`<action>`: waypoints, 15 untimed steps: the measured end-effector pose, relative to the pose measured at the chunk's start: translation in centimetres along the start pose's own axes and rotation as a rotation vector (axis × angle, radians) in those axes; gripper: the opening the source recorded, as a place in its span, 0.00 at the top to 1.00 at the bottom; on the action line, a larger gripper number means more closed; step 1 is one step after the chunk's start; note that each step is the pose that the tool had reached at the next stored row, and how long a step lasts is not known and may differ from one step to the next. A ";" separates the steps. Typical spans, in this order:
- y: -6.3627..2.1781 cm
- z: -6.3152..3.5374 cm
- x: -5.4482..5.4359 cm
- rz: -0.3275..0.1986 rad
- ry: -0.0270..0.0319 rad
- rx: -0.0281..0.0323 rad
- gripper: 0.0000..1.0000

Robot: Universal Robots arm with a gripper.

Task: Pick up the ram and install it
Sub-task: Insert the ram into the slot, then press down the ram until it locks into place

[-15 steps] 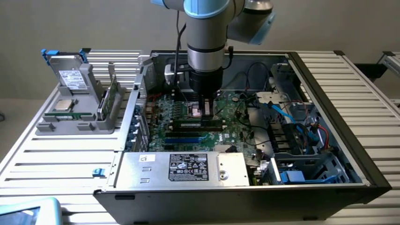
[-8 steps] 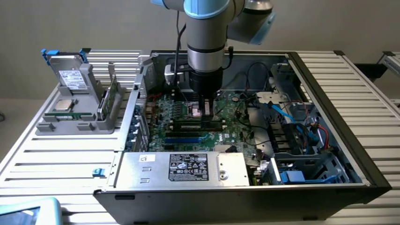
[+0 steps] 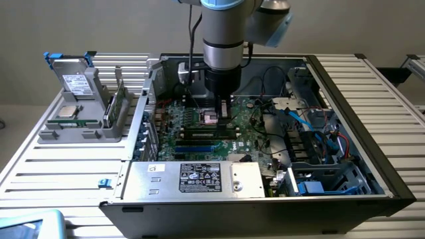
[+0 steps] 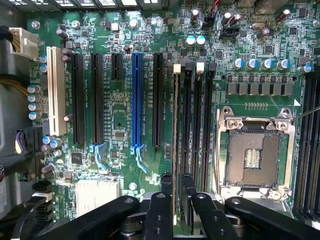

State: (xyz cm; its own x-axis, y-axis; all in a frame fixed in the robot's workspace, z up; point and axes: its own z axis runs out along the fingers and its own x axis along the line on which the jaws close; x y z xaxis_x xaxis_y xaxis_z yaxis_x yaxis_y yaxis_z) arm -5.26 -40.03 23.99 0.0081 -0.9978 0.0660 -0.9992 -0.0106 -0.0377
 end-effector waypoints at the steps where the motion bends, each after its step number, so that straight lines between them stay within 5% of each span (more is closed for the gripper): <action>1: -0.11 -0.13 0.0 0.000 0.0000 0.0000 0.78; 15: -0.27 -0.32 0.0 0.000 -0.0001 -0.0009 0.80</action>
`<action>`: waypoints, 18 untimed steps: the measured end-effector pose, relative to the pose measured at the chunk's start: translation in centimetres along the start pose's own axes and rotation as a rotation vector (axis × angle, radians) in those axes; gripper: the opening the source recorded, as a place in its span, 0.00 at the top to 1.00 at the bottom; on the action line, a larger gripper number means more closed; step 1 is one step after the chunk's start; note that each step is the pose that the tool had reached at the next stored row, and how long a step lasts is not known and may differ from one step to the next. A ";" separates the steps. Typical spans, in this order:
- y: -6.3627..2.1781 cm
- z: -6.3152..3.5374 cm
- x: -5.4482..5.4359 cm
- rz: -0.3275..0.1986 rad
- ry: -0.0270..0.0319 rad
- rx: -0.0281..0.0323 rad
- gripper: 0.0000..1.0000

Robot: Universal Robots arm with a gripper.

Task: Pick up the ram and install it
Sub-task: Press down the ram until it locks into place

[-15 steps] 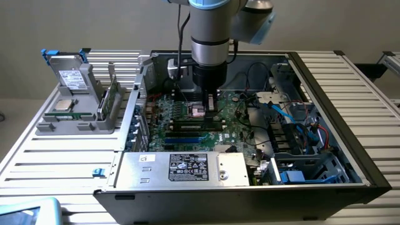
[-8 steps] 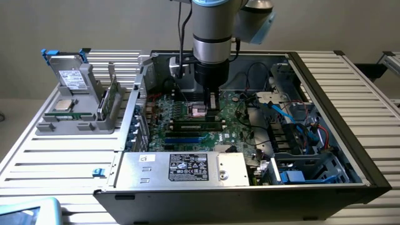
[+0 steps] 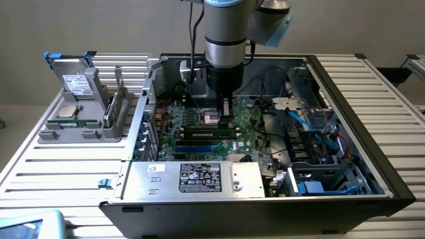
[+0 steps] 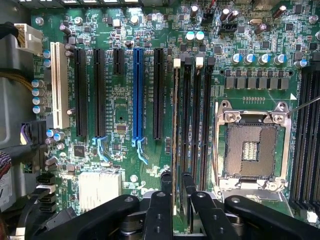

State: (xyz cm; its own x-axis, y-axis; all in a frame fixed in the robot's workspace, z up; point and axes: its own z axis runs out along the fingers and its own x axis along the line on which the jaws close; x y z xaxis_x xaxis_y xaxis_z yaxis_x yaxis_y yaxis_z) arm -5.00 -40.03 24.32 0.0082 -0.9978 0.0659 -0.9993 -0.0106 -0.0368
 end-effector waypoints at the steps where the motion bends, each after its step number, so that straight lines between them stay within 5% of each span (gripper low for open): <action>1: 0.00 0.00 0.0 0.000 0.0000 -0.0001 0.86; 18: -0.85 1.06 0.0 0.000 0.0001 0.0000 0.89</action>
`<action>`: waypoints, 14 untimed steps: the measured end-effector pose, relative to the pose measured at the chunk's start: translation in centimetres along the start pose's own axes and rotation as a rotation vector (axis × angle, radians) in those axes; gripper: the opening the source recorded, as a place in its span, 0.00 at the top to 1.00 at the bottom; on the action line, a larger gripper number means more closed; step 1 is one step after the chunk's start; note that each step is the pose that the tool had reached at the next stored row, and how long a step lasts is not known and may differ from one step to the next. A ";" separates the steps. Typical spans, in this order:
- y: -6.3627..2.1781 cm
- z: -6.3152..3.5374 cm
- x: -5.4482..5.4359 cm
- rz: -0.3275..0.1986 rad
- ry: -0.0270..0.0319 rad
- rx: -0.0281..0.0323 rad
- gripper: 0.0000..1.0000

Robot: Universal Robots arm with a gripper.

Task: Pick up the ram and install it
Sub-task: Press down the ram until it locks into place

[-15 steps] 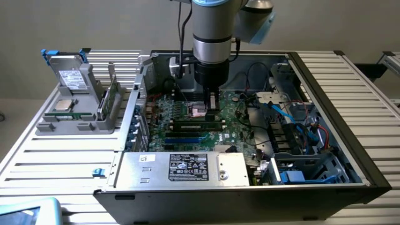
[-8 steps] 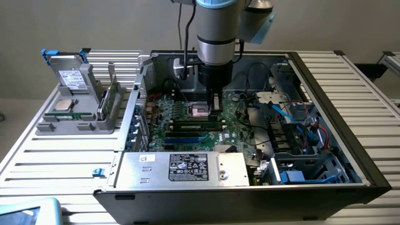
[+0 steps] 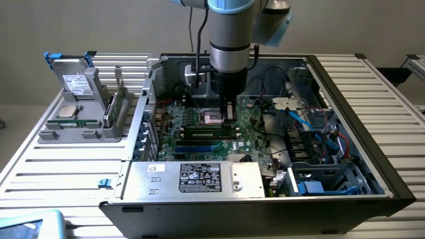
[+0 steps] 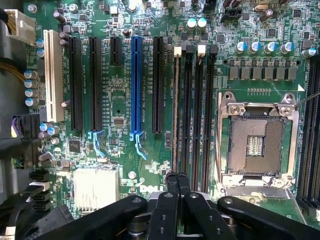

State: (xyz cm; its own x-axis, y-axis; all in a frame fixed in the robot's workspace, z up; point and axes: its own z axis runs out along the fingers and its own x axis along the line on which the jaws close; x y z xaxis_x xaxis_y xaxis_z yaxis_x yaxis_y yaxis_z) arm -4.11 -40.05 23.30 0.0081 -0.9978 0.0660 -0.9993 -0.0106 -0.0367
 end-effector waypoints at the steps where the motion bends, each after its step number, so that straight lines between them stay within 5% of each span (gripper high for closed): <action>1: -0.12 0.01 0.0 0.000 0.0000 0.0000 0.89; 4: -0.37 0.02 0.0 0.000 0.0000 -0.0012 0.89; 8: -0.37 0.14 0.0 -0.001 -0.0010 -0.0100 0.89; 14: -0.37 0.25 0.0 0.000 -0.0073 -0.0109 0.89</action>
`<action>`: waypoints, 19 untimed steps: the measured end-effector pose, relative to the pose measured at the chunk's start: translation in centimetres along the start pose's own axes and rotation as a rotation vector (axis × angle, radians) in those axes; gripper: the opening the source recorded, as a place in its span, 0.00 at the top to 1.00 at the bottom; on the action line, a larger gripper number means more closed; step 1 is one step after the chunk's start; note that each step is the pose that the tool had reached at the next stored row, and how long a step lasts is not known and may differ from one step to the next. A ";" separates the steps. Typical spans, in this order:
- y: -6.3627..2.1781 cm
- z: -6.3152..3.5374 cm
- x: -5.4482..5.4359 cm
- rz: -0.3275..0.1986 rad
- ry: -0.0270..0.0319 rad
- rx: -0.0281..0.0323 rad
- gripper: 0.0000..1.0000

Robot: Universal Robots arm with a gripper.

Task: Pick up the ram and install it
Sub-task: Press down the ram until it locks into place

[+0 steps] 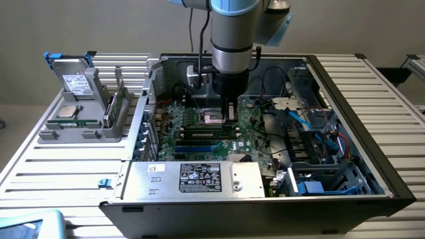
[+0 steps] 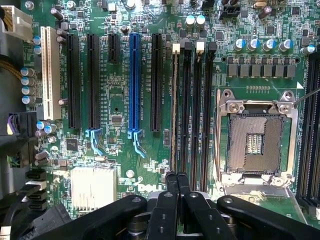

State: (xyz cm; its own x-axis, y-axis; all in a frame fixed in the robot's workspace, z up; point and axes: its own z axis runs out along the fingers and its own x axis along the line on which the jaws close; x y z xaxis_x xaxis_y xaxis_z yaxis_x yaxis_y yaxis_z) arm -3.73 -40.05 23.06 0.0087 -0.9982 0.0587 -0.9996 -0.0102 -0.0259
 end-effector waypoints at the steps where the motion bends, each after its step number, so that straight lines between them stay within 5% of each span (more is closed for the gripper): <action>1: 0.00 0.01 0.0 0.000 -0.0009 -0.0001 0.89; 19: 0.01 0.25 0.2 0.001 -0.0024 -0.0006 0.89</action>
State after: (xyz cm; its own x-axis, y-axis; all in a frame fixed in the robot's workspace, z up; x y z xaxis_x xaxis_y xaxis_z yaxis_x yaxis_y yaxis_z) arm -3.73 -40.25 22.82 0.0081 -0.9984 0.0563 -0.9996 -0.0095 -0.0253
